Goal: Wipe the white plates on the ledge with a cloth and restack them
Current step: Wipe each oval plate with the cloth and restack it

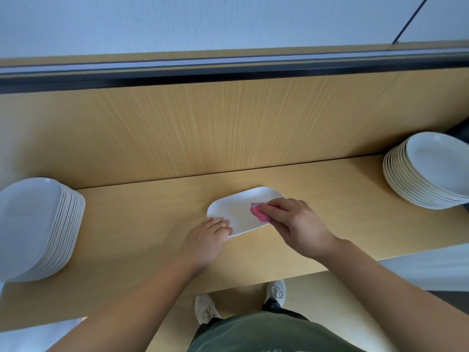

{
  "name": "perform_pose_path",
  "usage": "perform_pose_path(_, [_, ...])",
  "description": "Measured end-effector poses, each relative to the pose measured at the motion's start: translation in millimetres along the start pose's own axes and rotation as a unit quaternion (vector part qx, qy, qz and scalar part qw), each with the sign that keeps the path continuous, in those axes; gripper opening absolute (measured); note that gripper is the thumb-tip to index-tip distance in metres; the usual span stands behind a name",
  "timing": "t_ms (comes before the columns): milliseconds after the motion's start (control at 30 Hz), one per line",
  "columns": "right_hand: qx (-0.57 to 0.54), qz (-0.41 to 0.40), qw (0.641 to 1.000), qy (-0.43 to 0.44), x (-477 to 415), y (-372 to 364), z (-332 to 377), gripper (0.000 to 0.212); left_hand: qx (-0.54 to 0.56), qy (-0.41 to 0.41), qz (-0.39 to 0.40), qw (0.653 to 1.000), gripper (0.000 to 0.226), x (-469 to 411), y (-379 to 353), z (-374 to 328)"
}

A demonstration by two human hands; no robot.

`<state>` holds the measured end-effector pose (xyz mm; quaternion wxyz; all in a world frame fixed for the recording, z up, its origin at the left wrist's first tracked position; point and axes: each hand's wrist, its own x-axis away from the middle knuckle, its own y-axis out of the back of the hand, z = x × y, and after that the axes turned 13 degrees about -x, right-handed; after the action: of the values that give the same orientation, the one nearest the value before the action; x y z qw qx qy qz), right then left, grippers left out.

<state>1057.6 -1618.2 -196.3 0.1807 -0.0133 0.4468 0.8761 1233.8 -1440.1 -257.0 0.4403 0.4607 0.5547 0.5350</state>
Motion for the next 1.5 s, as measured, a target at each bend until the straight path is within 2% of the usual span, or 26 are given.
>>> perform_pose_path(100, [0.030, -0.037, 0.998, 0.036, -7.5, 19.5, 4.0, 0.030, 0.064, 0.079, 0.012, 0.995, 0.032, -13.4, 33.5, -1.0])
perform_pose_path(200, [0.043, -0.058, 0.995, 0.072, -18.8, 36.3, 8.5, 0.030, 0.079, 0.124, 0.045, 0.988, 0.032, -26.1, 62.9, 0.4])
perform_pose_path(367, [0.042, -0.106, 0.987, 0.113, -33.2, 55.9, 12.7, 0.031, 0.167, 0.184, -0.032, 0.968, 0.025, -31.2, 91.2, 4.0])
perform_pose_path(500, [0.036, -0.092, 0.988, 0.122, -35.8, 50.0, 10.3, 0.031, 0.237, 0.215, -0.060, 0.946, 0.016, -27.6, 90.5, 1.5])
perform_pose_path(600, [0.031, -0.080, 0.987, 0.133, -34.9, 41.3, 8.8, 0.031, 0.260, 0.251, -0.060, 0.931, 0.017, -23.6, 82.1, -2.6])
perform_pose_path(867, [0.014, -0.026, 0.992, 0.119, -37.2, 21.3, -5.4, 0.032, 0.321, 0.322, -0.001, 0.891, 0.024, -19.8, 70.8, 0.8])
perform_pose_path(1000, [0.023, 0.009, 0.994, 0.111, -46.7, 9.7, -15.5, 0.032, 0.342, 0.321, 0.085, 0.879, 0.021, -22.4, 67.8, 15.8])
perform_pose_path(1100, [0.022, 0.030, 0.993, 0.112, -63.8, -0.1, -15.6, 0.032, 0.292, 0.306, 0.155, 0.893, 0.054, -22.7, 63.0, 28.9])
perform_pose_path(1167, [0.025, 0.043, 0.992, 0.115, -78.0, -12.0, -13.4, 0.032, 0.288, 0.319, 0.161, 0.888, 0.059, -23.7, 60.3, 31.9])
perform_pose_path(1267, [0.064, 0.111, 0.985, 0.114, -87.5, -36.7, -11.2, 0.039, 0.280, 0.319, 0.158, 0.891, 0.047, -25.9, 55.6, 33.4])
perform_pose_path(1333, [0.093, 0.159, 0.977, 0.106, -83.2, -50.3, -12.5, 0.048, 0.285, 0.318, 0.152, 0.891, 0.023, -27.1, 54.9, 32.3])
perform_pose_path(1367, [0.109, 0.152, 0.975, 0.119, -81.0, -54.4, -14.7, 0.048, 0.289, 0.316, 0.150, 0.891, 0.011, -27.2, 54.4, 32.2])
perform_pose_path(1500, [0.074, 0.136, 0.978, 0.137, -85.5, -67.6, -18.4, 0.044, 0.307, 0.314, 0.140, 0.888, 0.015, -29.9, 52.8, 31.6])
